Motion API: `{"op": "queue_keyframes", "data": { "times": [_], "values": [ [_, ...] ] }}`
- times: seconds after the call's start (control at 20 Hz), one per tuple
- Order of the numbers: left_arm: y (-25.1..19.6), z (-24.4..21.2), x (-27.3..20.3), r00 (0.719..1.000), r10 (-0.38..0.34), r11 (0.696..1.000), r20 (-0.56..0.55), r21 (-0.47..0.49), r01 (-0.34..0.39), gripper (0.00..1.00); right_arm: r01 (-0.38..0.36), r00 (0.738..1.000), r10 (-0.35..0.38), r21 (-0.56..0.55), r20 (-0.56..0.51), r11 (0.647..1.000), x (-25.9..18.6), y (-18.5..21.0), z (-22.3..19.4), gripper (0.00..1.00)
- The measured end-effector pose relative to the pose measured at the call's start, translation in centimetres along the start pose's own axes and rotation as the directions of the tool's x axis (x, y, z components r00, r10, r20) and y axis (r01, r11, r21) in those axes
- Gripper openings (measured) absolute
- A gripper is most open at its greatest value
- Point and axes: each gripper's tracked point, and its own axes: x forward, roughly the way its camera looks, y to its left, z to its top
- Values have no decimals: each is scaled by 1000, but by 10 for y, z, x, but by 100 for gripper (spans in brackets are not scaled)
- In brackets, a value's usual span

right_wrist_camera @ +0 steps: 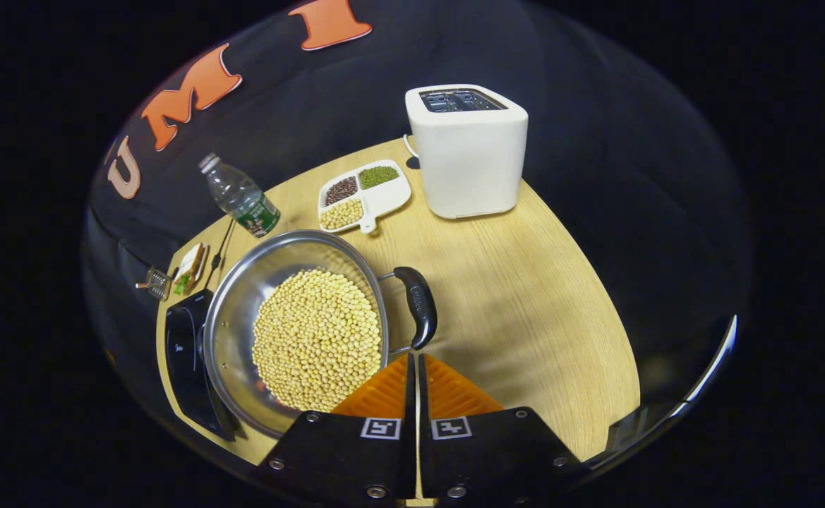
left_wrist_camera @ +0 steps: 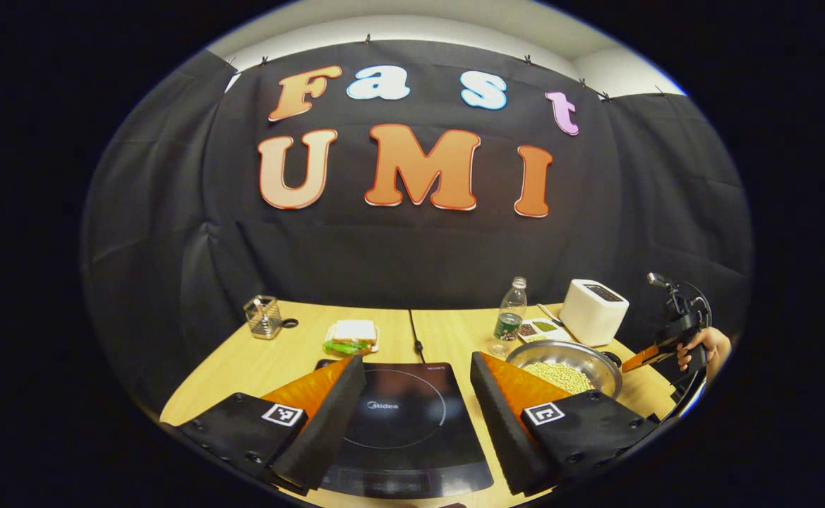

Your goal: First push the handle of the pot to place it horizontally, then grasp the pot with both hands and set it on the induction cooktop.

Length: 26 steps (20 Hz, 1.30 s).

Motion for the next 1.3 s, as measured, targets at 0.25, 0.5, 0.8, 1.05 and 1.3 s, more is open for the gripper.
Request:
{"op": "queue_keyframes", "data": {
  "times": [0.25, 0.5, 0.8, 1.05, 1.3],
  "values": [
    [-49, -31, 40, 989, -76, 997, -126, -4, 76, 98, -61, 996, 64, -47, 55, 997, -10, 15, 14, 28],
    [-99, -64, 70, 960, -145, 989, -240, -34, 141, 97, -48, 994, 58, -103, 95, 994, -2, 21, 25, 67],
    [-143, -101, 121, 930, -134, 990, -343, -11, 139, 97, 7, 994, 9, -138, 113, 990, 14, 17, 32, 88],
    [-146, -148, 165, 893, -94, 995, -441, -25, 92, 98, 39, 994, -23, -160, 102, 986, 26, 10, 31, 89],
    [-131, -156, 179, 893, -12, 1000, -449, 16, 21, 89, 42, 996, -26, -179, 88, 983, 37, 16, 30, 89]
  ]
}}
